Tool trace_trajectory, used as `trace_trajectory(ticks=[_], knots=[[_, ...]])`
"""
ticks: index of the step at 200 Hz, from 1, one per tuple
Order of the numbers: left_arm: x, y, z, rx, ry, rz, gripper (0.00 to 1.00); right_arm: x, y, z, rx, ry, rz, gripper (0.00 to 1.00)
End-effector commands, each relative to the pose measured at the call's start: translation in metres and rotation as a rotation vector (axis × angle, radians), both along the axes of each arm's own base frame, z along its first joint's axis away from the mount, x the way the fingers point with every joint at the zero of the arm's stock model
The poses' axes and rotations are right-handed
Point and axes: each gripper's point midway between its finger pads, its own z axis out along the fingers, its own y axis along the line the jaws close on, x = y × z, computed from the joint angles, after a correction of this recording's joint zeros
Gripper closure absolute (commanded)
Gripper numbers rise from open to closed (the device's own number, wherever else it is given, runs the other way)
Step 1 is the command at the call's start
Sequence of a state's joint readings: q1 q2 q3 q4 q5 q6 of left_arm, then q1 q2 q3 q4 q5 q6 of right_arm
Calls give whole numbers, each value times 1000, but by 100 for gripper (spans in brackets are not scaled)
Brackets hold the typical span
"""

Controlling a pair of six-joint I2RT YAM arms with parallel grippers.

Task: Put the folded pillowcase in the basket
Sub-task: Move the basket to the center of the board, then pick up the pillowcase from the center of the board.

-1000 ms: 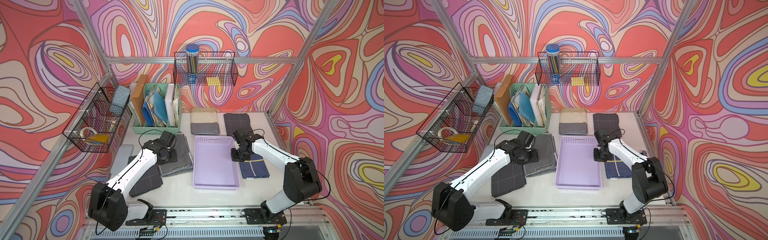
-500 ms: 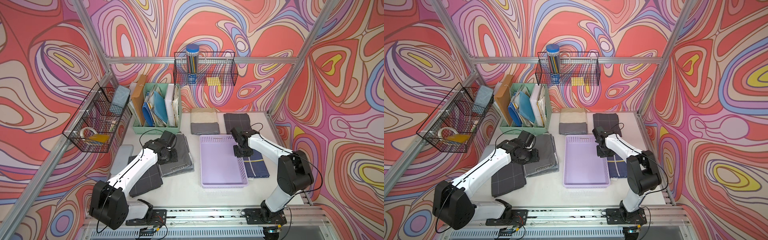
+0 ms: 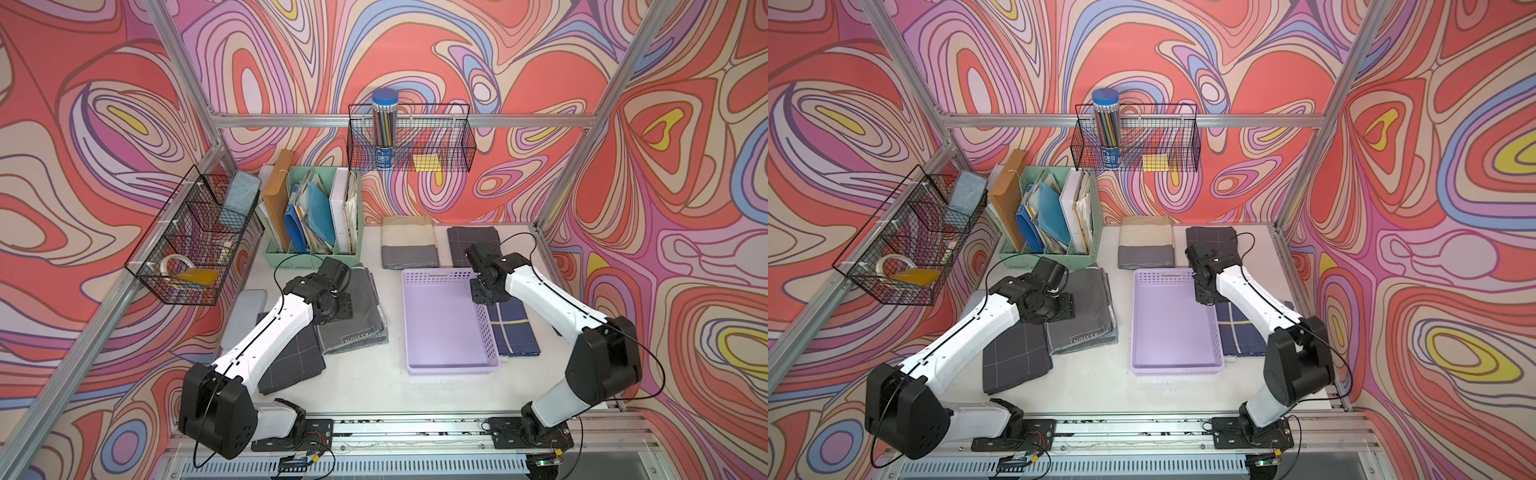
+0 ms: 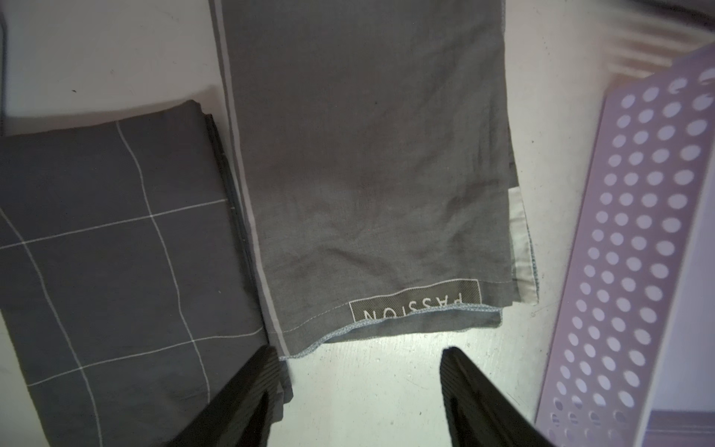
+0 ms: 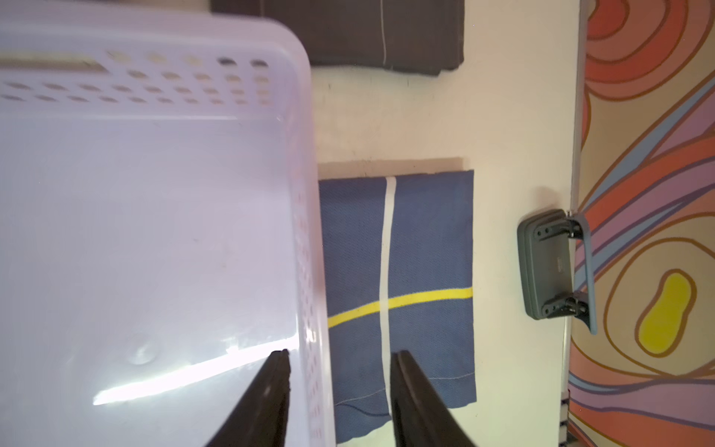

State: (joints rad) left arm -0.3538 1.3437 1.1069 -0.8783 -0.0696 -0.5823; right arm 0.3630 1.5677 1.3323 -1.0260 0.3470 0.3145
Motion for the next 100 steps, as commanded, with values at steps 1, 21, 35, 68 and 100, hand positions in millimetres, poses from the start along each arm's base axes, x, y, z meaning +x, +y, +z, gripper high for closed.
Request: trace_trajectory(ticks=[1,21,35,68,100], knots=[[2,15,-5,-29,63,44,27,2,28,35,120,-78,60,54],[4,29,-13,-75,117,107,31,5,83,45,206,-83,183,53],[7,35,-19,-110,139,117,39,8,133,42,174,-74,298,54],[13,52,-41,-111,246,149,36,23,242,16,150,8,508,54],[32,48,-63,-195,302,171,40,41,311,-7,331,83,587,51]])
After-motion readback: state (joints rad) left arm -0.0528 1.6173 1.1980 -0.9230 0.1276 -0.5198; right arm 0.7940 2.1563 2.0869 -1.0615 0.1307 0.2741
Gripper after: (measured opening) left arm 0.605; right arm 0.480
